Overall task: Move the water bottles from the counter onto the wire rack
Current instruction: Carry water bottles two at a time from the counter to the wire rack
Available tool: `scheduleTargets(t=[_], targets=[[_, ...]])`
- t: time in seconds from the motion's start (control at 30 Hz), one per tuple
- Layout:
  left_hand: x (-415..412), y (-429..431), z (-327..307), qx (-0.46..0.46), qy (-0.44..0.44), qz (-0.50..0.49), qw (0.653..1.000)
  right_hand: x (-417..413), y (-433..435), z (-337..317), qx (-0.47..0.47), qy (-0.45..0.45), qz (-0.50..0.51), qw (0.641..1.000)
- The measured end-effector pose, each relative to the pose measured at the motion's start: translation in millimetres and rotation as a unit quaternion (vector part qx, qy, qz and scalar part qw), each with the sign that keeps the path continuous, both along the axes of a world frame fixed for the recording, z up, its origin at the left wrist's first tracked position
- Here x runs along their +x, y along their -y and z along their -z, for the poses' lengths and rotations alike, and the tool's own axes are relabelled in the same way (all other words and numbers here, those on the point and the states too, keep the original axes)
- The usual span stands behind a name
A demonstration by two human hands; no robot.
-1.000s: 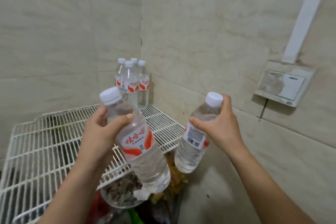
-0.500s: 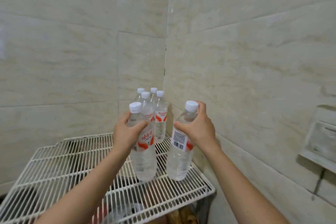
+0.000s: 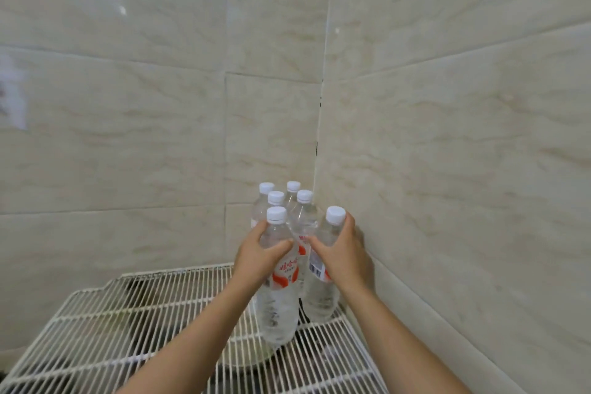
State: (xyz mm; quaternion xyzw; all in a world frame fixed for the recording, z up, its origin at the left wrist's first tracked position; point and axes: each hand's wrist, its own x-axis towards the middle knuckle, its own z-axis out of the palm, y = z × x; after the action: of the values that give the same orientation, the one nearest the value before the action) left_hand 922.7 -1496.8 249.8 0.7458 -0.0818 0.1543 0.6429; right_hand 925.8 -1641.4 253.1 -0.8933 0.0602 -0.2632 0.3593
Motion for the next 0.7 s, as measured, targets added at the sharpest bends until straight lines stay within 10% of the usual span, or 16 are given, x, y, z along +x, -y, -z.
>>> scheduleTargets(t=[0.7], targets=[[-7.3, -2.3, 5.7, 0.031, -0.018, 0.071, 0.997, -7.8, 8.5, 4.8, -0.078, -0.008, 0.024, 0.997]])
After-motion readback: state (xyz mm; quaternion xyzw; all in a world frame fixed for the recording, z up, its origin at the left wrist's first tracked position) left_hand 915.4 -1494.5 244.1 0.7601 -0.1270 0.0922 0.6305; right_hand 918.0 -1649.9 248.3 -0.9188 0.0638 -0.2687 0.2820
